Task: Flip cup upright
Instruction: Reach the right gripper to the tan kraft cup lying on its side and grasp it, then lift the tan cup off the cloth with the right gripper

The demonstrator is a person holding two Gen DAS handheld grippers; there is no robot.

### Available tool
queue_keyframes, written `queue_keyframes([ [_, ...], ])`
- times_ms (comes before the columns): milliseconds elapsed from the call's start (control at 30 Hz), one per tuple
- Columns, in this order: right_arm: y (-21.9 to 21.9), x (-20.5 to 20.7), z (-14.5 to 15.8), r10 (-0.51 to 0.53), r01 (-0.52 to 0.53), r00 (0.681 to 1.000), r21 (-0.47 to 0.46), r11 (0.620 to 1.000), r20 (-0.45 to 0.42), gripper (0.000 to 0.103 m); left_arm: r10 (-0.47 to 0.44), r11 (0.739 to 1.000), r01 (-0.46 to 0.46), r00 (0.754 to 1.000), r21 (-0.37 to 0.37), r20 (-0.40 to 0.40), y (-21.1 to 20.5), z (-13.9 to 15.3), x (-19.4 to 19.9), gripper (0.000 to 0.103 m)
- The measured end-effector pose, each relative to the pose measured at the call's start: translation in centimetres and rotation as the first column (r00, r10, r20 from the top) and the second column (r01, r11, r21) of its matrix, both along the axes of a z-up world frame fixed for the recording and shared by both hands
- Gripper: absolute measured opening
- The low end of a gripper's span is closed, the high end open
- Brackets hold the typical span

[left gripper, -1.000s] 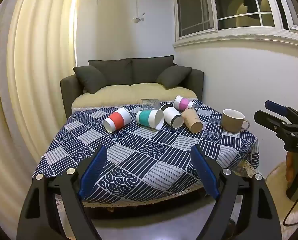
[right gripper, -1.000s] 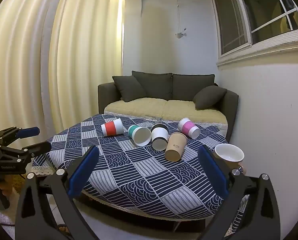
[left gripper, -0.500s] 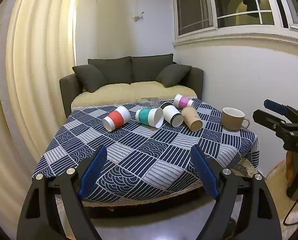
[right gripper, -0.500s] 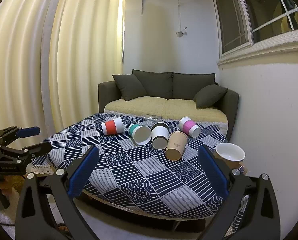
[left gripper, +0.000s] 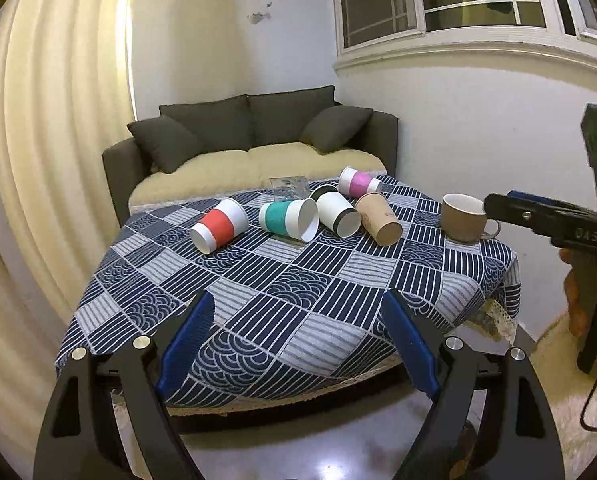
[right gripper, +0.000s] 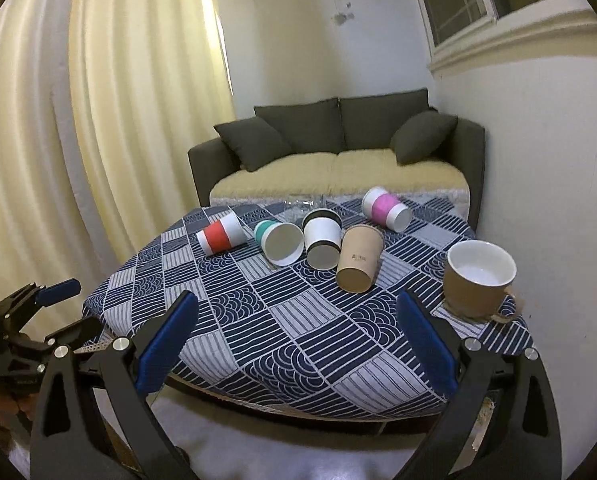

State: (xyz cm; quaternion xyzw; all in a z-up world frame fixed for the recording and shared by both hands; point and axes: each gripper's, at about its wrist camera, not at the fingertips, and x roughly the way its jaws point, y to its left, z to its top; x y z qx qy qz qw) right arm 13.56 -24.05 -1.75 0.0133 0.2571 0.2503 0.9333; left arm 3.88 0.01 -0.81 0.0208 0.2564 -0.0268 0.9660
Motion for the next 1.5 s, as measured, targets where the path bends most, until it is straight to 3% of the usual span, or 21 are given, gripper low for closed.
queue_keyframes([
  [100, 0.0, 3.1, -0.1, -0.010, 0.012, 0.997, 0.015, 1.000, -0.077, 0.098, -0.004, 0.998, 0.001, 0.999, -0.057, -0.044, 0.7, 0.2, 2.0, 0.084],
  [233, 0.1, 8.3, -1.0, -0.018, 0.023, 0.979, 0.027, 0.999, -0.201, 0.098, -0.007, 0.997, 0.001, 0.997, -0.073, -0.080, 1.1, 0.3, 4.6, 0.084],
  [400, 1.9, 14.2, -2.3, -0.025, 0.014, 0.951, -0.037, 0.999, -0.308, 0.098, -0.043, 0.990, 0.022, 0.987, -0.138, -0.156, 1.5, -0.5, 8.4, 0.084],
  [500, 2.9, 18.2, -3.2, -0.043, 0.004, 0.921, -0.099, 0.995, -0.386, 0.098, -0.054, 0.991, 0.030, 0.983, -0.133, -0.177, 1.1, -1.5, 9.6, 0.084],
  [667, 3.9, 24.0, -5.4, -0.069, -0.018, 0.801, -0.139, 0.990, -0.595, 0.098, -0.082, 0.988, 0.051, 0.974, -0.149, -0.210, 0.9, -3.5, 10.3, 0.084],
  [800, 4.8, 25.7, -6.5, -0.100, -0.046, 0.759, -0.207, 0.977, -0.644, 0.088, -0.102, 0.983, 0.065, 0.971, -0.171, -0.218, 1.1, -3.8, 11.0, 0.084],
  [867, 5.3, 26.1, -7.2, -0.122, -0.063, 0.743, -0.250, 0.966, -0.658, 0.077, -0.104, 0.980, 0.063, 0.971, -0.188, -0.217, 1.4, -4.0, 11.2, 0.084],
  [1067, 6.0, 27.1, -8.1, -0.161, -0.057, 0.729, -0.293, 0.954, -0.665, 0.076, -0.090, 0.981, 0.045, 0.968, -0.189, -0.236, 1.8, -4.7, 12.1, 0.084],
  [1233, 6.2, 27.8, -9.1, -0.187, -0.040, 0.711, -0.304, 0.952, -0.678, 0.075, -0.129, 0.960, 0.061, 0.962, -0.275, -0.239, 2.6, -4.9, 12.7, 0.084],
  [1333, 6.2, 28.1, -9.6, -0.190, -0.034, 0.702, -0.299, 0.954, -0.686, 0.058, -0.174, 0.942, 0.094, 0.958, -0.323, -0.229, 2.5, -4.8, 12.4, 0.084],
  [1500, 6.2, 28.0, -9.3, -0.188, -0.038, 0.703, -0.301, 0.953, -0.686, 0.058, -0.231, 0.935, 0.160, 0.952, -0.316, -0.201, 1.8, -4.4, 11.8, 0.084],
])
